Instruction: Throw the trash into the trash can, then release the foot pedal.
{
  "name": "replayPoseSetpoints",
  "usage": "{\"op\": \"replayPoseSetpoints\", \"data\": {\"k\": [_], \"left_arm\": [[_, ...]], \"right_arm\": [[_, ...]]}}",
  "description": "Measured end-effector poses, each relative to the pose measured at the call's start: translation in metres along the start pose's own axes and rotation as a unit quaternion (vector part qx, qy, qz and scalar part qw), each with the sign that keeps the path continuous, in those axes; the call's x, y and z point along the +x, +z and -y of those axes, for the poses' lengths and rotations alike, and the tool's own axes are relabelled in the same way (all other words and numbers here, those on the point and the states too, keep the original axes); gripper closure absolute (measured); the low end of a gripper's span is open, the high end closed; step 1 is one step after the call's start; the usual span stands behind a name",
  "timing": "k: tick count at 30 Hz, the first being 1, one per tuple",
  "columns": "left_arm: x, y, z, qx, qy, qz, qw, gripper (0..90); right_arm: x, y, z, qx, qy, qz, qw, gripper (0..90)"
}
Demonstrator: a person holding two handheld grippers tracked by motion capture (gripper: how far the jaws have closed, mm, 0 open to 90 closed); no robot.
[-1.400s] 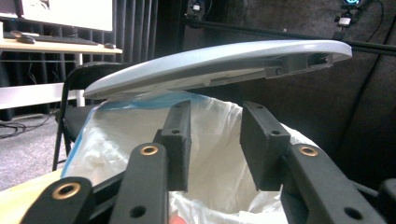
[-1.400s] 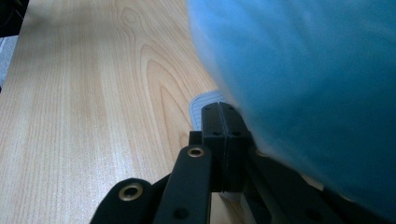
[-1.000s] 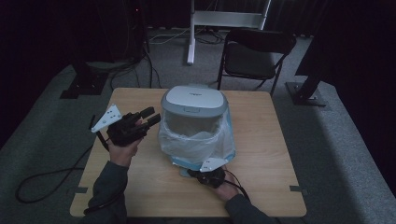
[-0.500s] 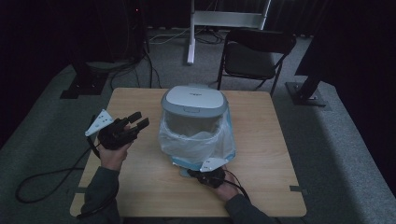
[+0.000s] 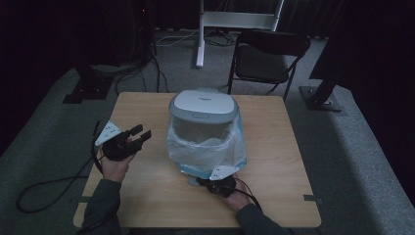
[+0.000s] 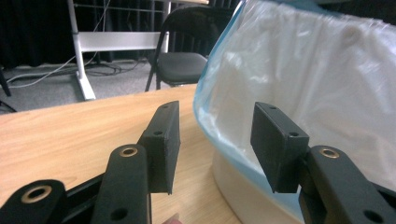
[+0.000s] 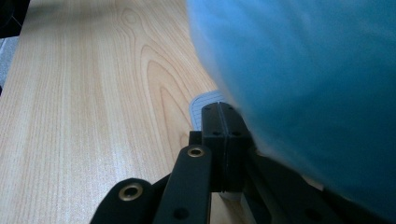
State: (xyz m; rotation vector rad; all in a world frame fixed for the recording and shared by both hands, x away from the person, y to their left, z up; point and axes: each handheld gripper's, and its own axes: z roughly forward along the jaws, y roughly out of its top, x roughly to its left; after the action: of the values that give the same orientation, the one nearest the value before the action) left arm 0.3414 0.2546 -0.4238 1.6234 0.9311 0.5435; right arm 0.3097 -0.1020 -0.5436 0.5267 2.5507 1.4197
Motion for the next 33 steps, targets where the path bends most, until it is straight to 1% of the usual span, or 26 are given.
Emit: {"op": "replayPoseSetpoints", "data": {"k": [12,17,18,20,22,23,24,26,30,33], "left_arm": [[0.004,0.005,0.016,0.020,-0.010,-0.007,0.9997,53.2],[0.006,0.007,0.030,0.036,-0.016,-0.009,0.9992,53.1],[0.006,0.007,0.030,0.036,-0.016,-0.009,0.9992,53.1],[0.007,0.008,0.037,0.042,-0.022,-0.011,0.9988,53.0],[0.007,0.008,0.039,0.043,-0.023,-0.012,0.9987,53.0],[0.007,0.009,0.044,0.048,-0.023,-0.013,0.9985,53.0],[0.007,0.009,0.044,0.048,-0.023,-0.013,0.9985,53.0],[0.007,0.011,0.049,0.053,-0.026,-0.014,0.9982,53.0],[0.008,0.013,0.054,0.061,-0.028,-0.015,0.9976,53.0],[0.008,0.014,0.055,0.062,-0.030,-0.014,0.9975,53.0]], "right_arm": [[0.000,0.000,0.000,0.000,0.000,0.000,1.0000,90.0],[0.000,0.000,0.000,-0.001,0.001,0.000,1.0000,90.0],[0.000,0.000,0.000,-0.001,0.001,0.000,1.0000,90.0],[0.000,0.000,0.000,-0.001,0.001,0.000,1.0000,90.0],[0.000,0.000,0.000,-0.001,0.000,0.000,1.0000,90.0],[0.000,0.000,0.000,-0.001,0.000,0.000,1.0000,90.0],[0.000,0.000,0.000,-0.001,0.000,0.000,1.0000,90.0],[0.000,0.000,0.000,-0.002,0.000,0.001,1.0000,90.0],[-0.001,-0.001,0.000,-0.006,0.003,-0.003,1.0000,90.0],[-0.002,-0.001,0.001,-0.009,0.004,-0.004,0.9999,90.0]]}}
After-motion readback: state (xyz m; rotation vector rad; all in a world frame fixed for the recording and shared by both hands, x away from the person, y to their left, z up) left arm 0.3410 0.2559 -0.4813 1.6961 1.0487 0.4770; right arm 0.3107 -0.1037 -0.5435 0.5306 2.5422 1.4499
